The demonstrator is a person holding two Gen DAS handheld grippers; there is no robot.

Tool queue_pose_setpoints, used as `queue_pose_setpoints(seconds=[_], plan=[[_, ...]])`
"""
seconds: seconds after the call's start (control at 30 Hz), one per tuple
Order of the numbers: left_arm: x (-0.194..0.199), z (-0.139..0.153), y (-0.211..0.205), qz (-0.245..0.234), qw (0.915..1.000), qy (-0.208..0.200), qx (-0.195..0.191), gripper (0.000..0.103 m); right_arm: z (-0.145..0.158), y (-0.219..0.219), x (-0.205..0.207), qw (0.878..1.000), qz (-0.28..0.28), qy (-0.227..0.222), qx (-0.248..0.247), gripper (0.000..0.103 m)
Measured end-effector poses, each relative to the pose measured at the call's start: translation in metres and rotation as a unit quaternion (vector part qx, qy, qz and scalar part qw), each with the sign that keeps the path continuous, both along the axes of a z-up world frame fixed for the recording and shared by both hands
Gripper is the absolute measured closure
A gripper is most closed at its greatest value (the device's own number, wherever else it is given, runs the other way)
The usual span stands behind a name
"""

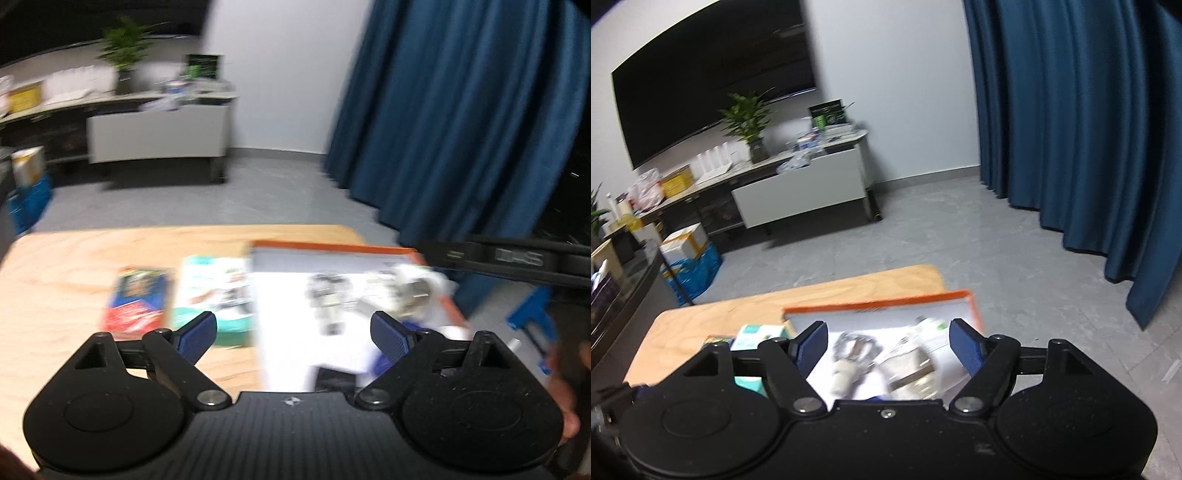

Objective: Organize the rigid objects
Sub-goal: 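Grasp the teal bandage box with the left tool while the right tool approaches the red card box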

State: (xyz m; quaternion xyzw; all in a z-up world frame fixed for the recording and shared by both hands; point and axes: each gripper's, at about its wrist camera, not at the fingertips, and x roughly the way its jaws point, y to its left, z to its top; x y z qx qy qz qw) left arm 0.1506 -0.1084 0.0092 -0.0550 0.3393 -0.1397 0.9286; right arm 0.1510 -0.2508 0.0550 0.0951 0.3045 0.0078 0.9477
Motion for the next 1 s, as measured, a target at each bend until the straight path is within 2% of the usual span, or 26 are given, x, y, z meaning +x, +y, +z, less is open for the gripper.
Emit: queue_pose_setpoints(seconds=[0.17, 0.3, 0.37, 0.5, 0.77, 0.8, 0.87, 0.9, 1.0], plan=[[0.011, -0.009, 0.045, 0.061, 0.9979, 0.019, 0.0, 0.011, -0.005, 0.028, 0.004, 0.999, 0.033, 0.013, 0.001, 0.016], [0.025, -0.013, 0.06, 0.081, 0.9964, 0.026, -0.007, 0.01, -0.009, 0.044, 0.007, 0.999, 0.048, 0.02, 0.002, 0.016], [0.034, -0.014, 0.057, 0.075, 0.9967, 0.027, -0.01, 0.007, -0.011, 0.047, 0.007, 0.998, 0.053, 0.019, 0.001, 0.016], [0.045, -0.022, 0.043, 0.046, 0.9987, 0.016, 0.013, 0.004, -0.014, 0.043, 0.006, 0.999, 0.042, 0.015, 0.004, 0.016], [0.092, -0.053, 0.003, 0.016, 0.997, 0.041, 0.064, 0.004, -0.02, 0.026, 0.002, 1.0, 0.025, 0.016, 0.007, 0.016], [0.096, -0.056, 0.0, 0.014, 0.9968, 0.043, 0.066, 0.005, -0.021, 0.024, 0.002, 1.0, 0.023, 0.017, 0.009, 0.016], [0.104, -0.062, -0.004, 0.009, 0.9958, 0.047, 0.078, 0.016, -0.023, 0.022, 0.002, 1.0, 0.019, 0.018, 0.013, 0.016], [0.106, -0.064, -0.004, 0.009, 0.995, 0.05, 0.085, 0.029, -0.023, 0.021, 0.003, 1.0, 0.019, 0.019, 0.016, 0.016], [0.104, -0.066, 0.003, 0.01, 0.9952, 0.042, 0.088, 0.032, -0.025, 0.027, 0.004, 0.999, 0.029, 0.021, 0.021, 0.016]])
